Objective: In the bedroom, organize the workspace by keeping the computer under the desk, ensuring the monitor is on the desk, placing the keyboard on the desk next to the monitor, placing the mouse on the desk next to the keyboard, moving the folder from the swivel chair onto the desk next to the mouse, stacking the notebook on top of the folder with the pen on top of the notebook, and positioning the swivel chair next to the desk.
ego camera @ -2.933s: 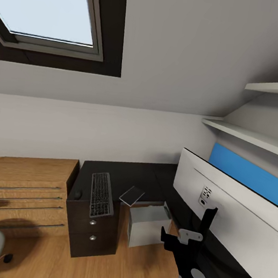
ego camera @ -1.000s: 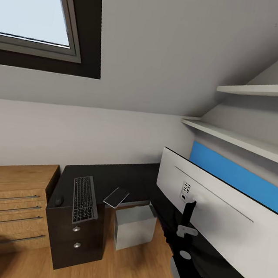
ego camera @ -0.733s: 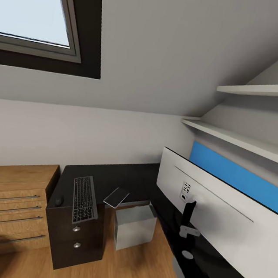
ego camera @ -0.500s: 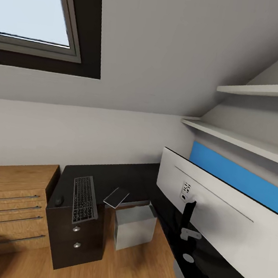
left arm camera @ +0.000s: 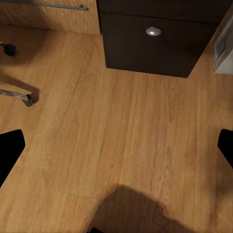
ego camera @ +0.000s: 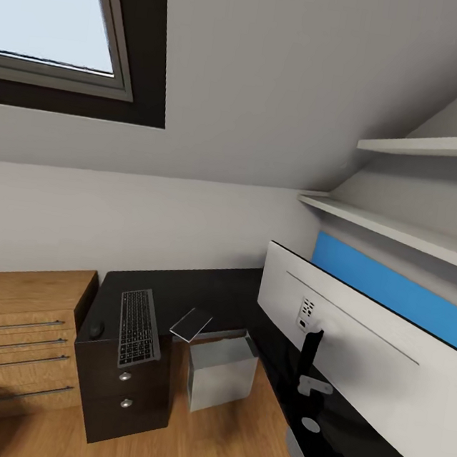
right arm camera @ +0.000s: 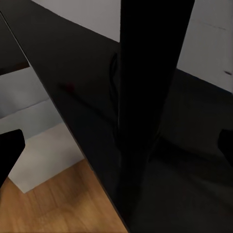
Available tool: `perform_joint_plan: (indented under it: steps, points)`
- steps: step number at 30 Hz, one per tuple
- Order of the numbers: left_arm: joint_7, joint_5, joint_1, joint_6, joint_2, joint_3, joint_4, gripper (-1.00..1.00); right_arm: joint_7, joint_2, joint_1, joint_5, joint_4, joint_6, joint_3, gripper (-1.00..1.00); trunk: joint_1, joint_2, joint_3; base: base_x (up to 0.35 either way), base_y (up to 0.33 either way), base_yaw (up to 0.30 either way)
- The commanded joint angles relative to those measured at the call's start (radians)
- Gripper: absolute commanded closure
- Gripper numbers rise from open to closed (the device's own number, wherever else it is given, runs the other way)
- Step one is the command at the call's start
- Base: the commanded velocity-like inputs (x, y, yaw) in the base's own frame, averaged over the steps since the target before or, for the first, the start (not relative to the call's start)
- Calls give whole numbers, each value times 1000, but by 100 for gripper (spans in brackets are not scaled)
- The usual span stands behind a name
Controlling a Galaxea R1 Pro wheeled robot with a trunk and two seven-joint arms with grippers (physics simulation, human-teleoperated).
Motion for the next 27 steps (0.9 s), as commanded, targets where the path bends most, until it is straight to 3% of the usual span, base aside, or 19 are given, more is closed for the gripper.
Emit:
perform_joint_plan:
  steps: [1,10,19,27]
  points:
    - [5,11,0,-7,2,-6,-1,-100,-1,1,0,5,1,-3,-7,-100,4,-8,-3,0,0,0]
    - [4,11,0,-7,2,-6,-1,-100,-2,-5,0,7,-3,-15,-22,-100,39,-71,-31,0,0,0]
    - [4,10,0,-7,2,-7,-1,-100,-2,-9,0,8,0,-85,-23,-100,73,-134,-60,0,0,0]
    - [3,11,0,-7,2,-8,-1,-100,-4,-9,0,8,1,-87,-23,-100,104,-190,-85,0,0,0]
